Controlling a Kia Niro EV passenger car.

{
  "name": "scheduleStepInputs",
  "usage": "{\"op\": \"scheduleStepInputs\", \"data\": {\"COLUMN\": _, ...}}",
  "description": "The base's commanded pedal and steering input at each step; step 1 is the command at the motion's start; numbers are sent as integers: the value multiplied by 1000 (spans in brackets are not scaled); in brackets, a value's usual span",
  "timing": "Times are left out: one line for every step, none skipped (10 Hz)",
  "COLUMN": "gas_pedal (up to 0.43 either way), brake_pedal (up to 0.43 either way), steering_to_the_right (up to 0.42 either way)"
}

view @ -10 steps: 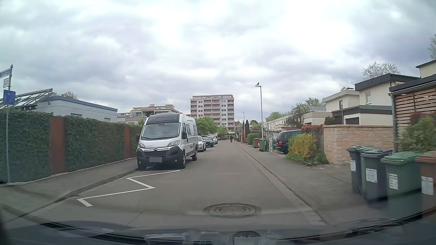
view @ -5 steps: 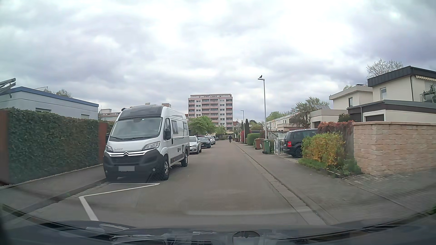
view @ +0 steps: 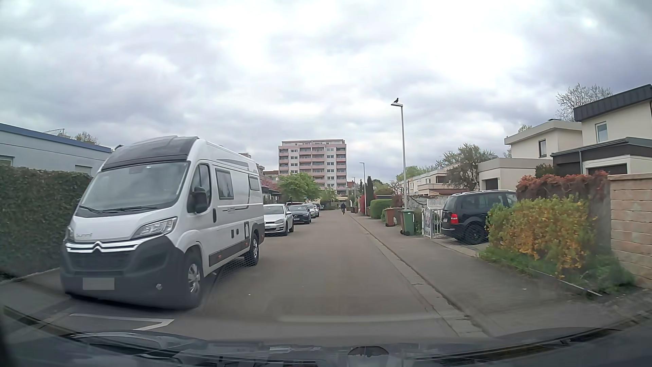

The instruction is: Follow the waypoints while adhering to traffic rules and regulations

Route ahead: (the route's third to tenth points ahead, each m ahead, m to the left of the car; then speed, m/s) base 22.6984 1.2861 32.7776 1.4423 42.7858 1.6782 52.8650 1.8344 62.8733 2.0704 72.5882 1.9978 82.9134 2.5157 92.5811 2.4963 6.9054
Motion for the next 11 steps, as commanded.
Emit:
{"op": "scheduleStepInputs", "data": {"gas_pedal": 87, "brake_pedal": 0, "steering_to_the_right": 0}}
{"op": "scheduleStepInputs", "data": {"gas_pedal": 87, "brake_pedal": 0, "steering_to_the_right": 3}}
{"op": "scheduleStepInputs", "data": {"gas_pedal": 87, "brake_pedal": 0, "steering_to_the_right": 3}}
{"op": "scheduleStepInputs", "data": {"gas_pedal": 87, "brake_pedal": 0, "steering_to_the_right": 0}}
{"op": "scheduleStepInputs", "data": {"gas_pedal": 87, "brake_pedal": 0, "steering_to_the_right": -3}}
{"op": "scheduleStepInputs", "data": {"gas_pedal": 87, "brake_pedal": 0, "steering_to_the_right": -3}}
{"op": "scheduleStepInputs", "data": {"gas_pedal": 87, "brake_pedal": 0, "steering_to_the_right": -2}}
{"op": "scheduleStepInputs", "data": {"gas_pedal": 87, "brake_pedal": 0, "steering_to_the_right": -2}}
{"op": "scheduleStepInputs", "data": {"gas_pedal": 87, "brake_pedal": 0, "steering_to_the_right": -2}}
{"op": "scheduleStepInputs", "data": {"gas_pedal": 87, "brake_pedal": 0, "steering_to_the_right": -2}}
{"op": "scheduleStepInputs", "data": {"gas_pedal": 87, "brake_pedal": 0, "steering_to_the_right": -2}}
